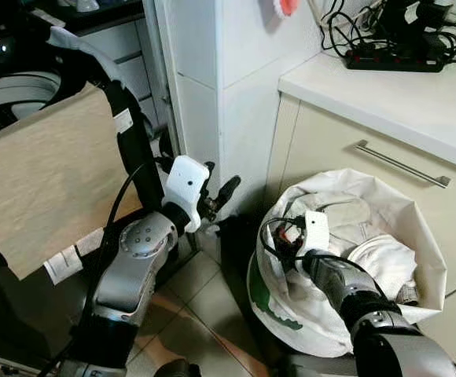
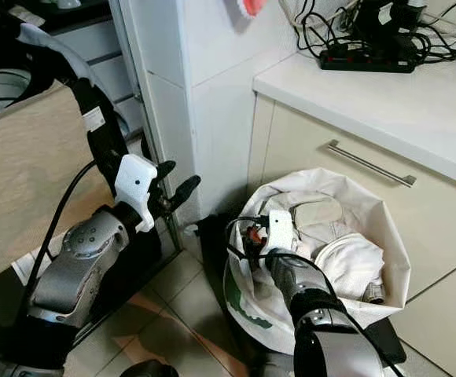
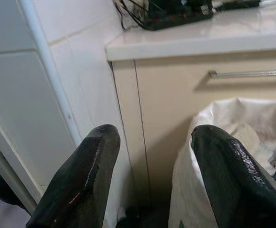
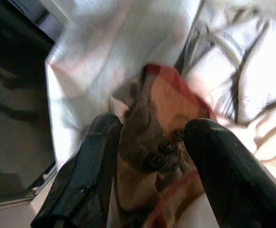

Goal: Clothes washing

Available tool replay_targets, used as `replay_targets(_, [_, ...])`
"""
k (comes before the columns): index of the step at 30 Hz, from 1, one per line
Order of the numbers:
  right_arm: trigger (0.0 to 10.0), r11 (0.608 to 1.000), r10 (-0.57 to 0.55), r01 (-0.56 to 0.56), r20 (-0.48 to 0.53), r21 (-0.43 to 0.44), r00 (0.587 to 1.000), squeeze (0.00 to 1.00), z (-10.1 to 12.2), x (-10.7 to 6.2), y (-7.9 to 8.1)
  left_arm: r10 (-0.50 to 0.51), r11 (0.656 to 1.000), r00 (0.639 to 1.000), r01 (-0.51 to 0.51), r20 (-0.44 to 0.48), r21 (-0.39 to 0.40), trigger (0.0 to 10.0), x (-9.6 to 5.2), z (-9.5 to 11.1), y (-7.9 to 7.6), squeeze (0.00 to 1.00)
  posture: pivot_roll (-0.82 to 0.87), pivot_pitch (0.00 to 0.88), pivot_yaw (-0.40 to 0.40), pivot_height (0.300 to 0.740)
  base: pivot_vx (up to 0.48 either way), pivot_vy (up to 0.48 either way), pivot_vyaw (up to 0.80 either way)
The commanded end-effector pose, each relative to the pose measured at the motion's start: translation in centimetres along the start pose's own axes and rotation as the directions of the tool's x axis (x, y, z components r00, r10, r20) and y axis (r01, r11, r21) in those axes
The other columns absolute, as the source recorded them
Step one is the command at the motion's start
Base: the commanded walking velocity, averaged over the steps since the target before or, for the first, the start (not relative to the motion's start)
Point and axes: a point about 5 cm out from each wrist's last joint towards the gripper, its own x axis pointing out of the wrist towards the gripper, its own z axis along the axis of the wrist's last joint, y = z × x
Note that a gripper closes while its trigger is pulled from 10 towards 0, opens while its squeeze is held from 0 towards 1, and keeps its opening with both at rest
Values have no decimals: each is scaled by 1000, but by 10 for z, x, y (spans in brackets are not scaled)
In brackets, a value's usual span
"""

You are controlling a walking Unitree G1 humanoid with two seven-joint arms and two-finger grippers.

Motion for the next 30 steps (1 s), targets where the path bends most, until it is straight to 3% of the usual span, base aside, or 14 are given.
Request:
replay_targets(1, [10000,1000,15,-15,-23,16,1000,1000,-8,-1,2,-33,995,998,37,-54,88,10000,-11,-13,3,0,-57,0,44,724,0,0,0])
replay_targets(3, [10000,1000,22,-22,-48,6,999,1000,-17,-3,0,-18,990,992,35,-127,133,10000,-32,-33,17,0,-61,0,47,724,0,0,0])
replay_targets(7, [10000,1000,17,-16,-83,15,996,1000,-31,-8,-7,-48,987,990,67,-132,143,10000,-48,-39,24,0,-47,0,42,724,0,0,0])
replay_targets(12, [10000,998,22,-15,-103,69,994,1000,-40,-13,-10,-134,982,989,141,-60,129,10000,-48,-26,15,0,-48,0,43,724,0,0,0])
replay_targets(16, [10000,989,54,-40,-94,143,994,1000,-37,-12,-3,-198,968,978,206,-65,144,10000,-51,-27,8,0,-50,0,56,724,0,0,0])
replay_targets(23, [10000,967,31,-7,-90,253,995,1000,-29,-6,-4,-229,961,973,232,-35,152,10000,-44,-19,4,0,-46,0,71,724,0,0,0])
replay_targets(24, [10000,970,37,-10,-106,244,994,0,-31,-4,-3,-235,960,972,236,-28,149,10000,-42,-17,1,0,-41,0,76,724,0,0,0])
replay_targets(28, [10000,985,12,10,-126,174,992,0,-35,-3,-5,-243,959,970,243,-19,144,10000,-40,-16,-2,0,-38,0,82,724,0,0,0])
replay_targets(30, [10000,996,-45,54,-139,64,989,0,-34,-2,-9,-239,960,971,238,-15,144,10000,-38,-13,-2,0,-21,0,85,724,0,0,0])
